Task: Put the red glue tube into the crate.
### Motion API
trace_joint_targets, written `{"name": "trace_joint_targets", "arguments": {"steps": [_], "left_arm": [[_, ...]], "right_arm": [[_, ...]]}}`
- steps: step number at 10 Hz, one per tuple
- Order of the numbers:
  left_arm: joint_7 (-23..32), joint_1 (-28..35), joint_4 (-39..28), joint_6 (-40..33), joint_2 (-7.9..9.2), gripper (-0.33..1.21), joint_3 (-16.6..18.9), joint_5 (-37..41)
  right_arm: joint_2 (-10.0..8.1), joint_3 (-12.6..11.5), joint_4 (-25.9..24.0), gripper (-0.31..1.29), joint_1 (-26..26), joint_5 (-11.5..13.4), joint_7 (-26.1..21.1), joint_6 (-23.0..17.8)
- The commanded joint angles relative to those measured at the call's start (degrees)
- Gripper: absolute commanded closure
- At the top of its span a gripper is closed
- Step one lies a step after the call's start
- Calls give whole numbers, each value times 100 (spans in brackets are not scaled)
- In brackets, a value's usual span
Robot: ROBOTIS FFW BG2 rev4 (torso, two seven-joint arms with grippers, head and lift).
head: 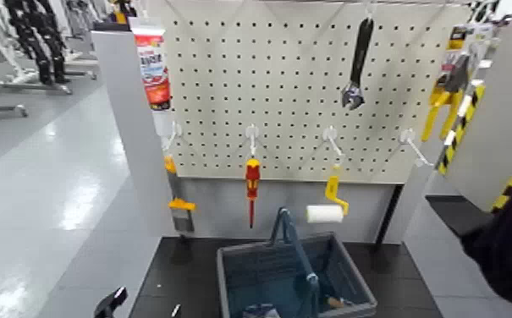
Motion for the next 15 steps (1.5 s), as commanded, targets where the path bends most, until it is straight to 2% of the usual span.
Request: {"name": "trace_joint_targets", "arguments": {"steps": [1,5,7,9,12,15], "left_arm": [[-5,0,-17,19,9,12,0,0],[-14,0,-44,81,18,12,0,0],[-23,-35,-184,397,18,12,79,35],[-251,-281,-510,1021,18,11,263,114],[-1086,-975,-1125,2647,-26,11,712,290],[-1930,-1837,-1292,3720,-8,13,1160,633]], "right_arm": [[694,5,-2,2,1,0,0,3],[694,5,-2,2,1,0,-8,3],[703,-4,-2,2,1,0,0,11],[703,-4,7,2,-8,0,0,38],[694,5,25,2,-34,0,0,46],[703,14,34,2,-43,0,0,46]]}}
